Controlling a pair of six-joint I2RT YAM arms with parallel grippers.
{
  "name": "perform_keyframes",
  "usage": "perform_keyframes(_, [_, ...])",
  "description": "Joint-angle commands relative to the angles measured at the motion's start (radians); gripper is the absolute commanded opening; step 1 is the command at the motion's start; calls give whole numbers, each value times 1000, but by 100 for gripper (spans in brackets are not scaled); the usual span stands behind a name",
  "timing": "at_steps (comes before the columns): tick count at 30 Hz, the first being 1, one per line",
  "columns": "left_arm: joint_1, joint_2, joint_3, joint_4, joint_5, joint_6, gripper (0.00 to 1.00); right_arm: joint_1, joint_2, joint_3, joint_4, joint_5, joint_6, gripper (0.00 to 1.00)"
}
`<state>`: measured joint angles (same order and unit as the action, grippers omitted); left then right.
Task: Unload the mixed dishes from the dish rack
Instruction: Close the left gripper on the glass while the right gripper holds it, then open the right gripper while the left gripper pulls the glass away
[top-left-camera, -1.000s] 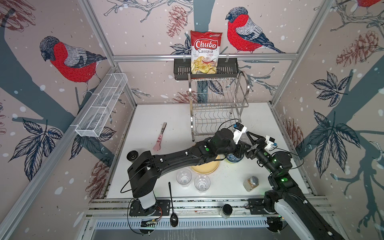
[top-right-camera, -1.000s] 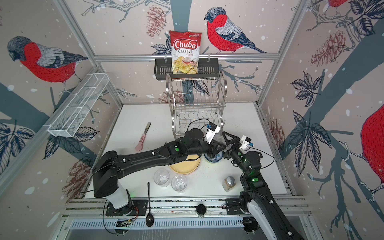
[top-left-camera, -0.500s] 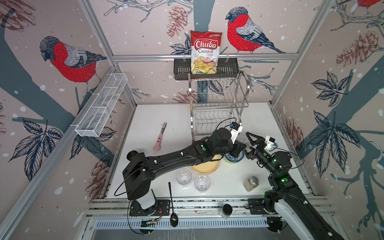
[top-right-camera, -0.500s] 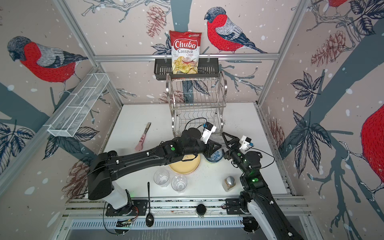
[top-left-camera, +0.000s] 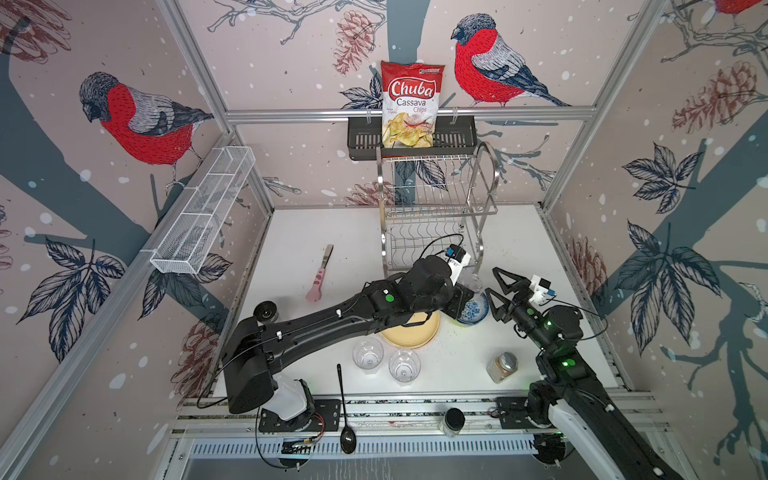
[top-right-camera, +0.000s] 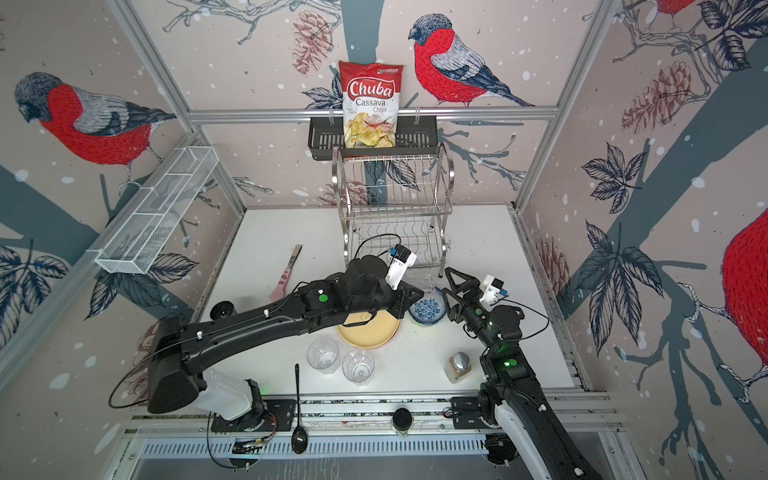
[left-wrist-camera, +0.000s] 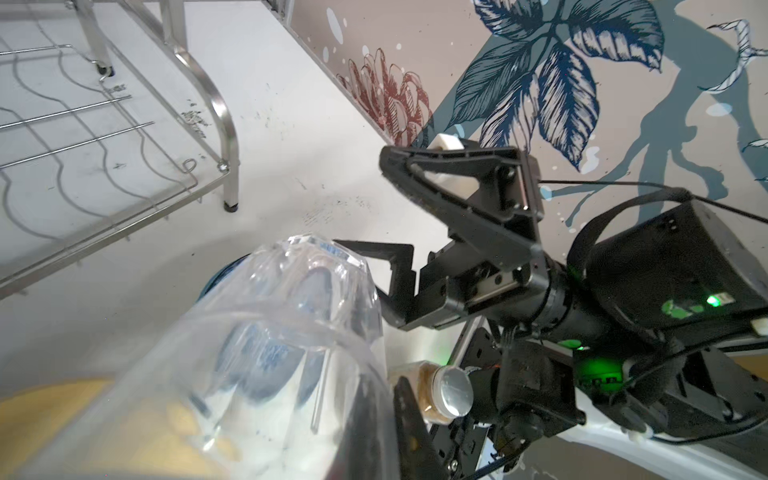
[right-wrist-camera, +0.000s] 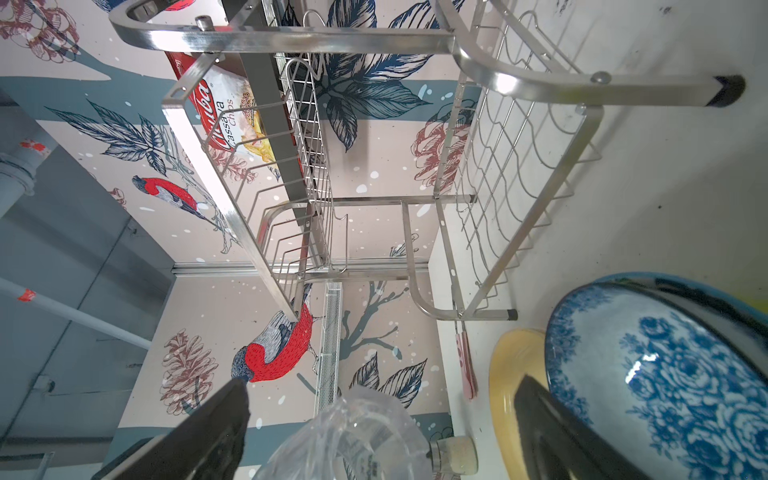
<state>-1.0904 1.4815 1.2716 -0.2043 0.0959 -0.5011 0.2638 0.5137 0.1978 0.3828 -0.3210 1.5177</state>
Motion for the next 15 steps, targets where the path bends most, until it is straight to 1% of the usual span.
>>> perform_keyframes(1, [0, -59, -36, -54, -52, 4, 0, -6, -11, -7, 13, 5, -2, 99])
perform_keyframes(6, [0, -108, -29, -176, -60, 21, 0, -8, -16, -13, 14, 0, 1, 100])
perform_keyframes(9, [-6, -113, -20, -245, -48, 21, 0, -9, -17, -14, 15, -3, 1, 99])
perform_keyframes(15, [-34, -97, -5, -403, -59, 24, 0, -9, -27, -25, 10, 0, 4, 100])
